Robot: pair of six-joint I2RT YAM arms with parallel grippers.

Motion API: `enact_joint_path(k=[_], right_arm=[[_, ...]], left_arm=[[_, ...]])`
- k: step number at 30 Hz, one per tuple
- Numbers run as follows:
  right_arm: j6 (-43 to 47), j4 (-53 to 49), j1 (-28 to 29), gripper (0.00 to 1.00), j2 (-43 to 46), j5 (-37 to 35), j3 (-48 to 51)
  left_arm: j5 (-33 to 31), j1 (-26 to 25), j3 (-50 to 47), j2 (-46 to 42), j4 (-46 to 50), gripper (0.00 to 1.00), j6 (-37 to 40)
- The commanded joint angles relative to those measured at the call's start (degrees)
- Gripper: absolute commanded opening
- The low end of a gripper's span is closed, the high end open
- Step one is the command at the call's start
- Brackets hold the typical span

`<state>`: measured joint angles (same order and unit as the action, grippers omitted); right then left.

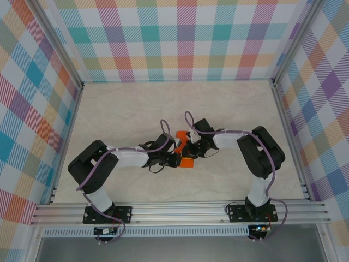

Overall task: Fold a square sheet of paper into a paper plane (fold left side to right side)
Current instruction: Fold the triangle a second time at the center of the table.

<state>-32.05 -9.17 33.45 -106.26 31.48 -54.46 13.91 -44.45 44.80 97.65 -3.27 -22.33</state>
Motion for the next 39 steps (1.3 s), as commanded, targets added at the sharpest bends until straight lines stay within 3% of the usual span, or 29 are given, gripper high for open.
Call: enact_joint_path(k=[1,19,31,35,39], right_arm=[[1.11,-1.17,0.30,0.04,-1.75,-0.74,-1.94],[8.35,-10.74,-2.69,0.05,-0.46,-11.44,-4.72],[11.29,-11.81,-10.79,0.05,0.65,-11.58,-5.50],[11.57,-13.09,-11.12,0.05,5.08,-12.32,-5.82],[9.22,-10.63,-9.86,0.05,10.02,-8.39,-3.21]], left_arm=[[-1.71,0.71,-1.81,0.22,3.88,0.00,-0.16],[-2.27,1.59,-3.47,0.17,3.62,0.00,-0.41],[-1.46,1.67,-3.91,-0.12,3.02,0.00,-0.41],[-1.11,1.64,-3.60,-0.47,3.12,0.00,-0.07],[-0.66,1.66,-3.08,-0.65,3.22,0.00,0.08]])
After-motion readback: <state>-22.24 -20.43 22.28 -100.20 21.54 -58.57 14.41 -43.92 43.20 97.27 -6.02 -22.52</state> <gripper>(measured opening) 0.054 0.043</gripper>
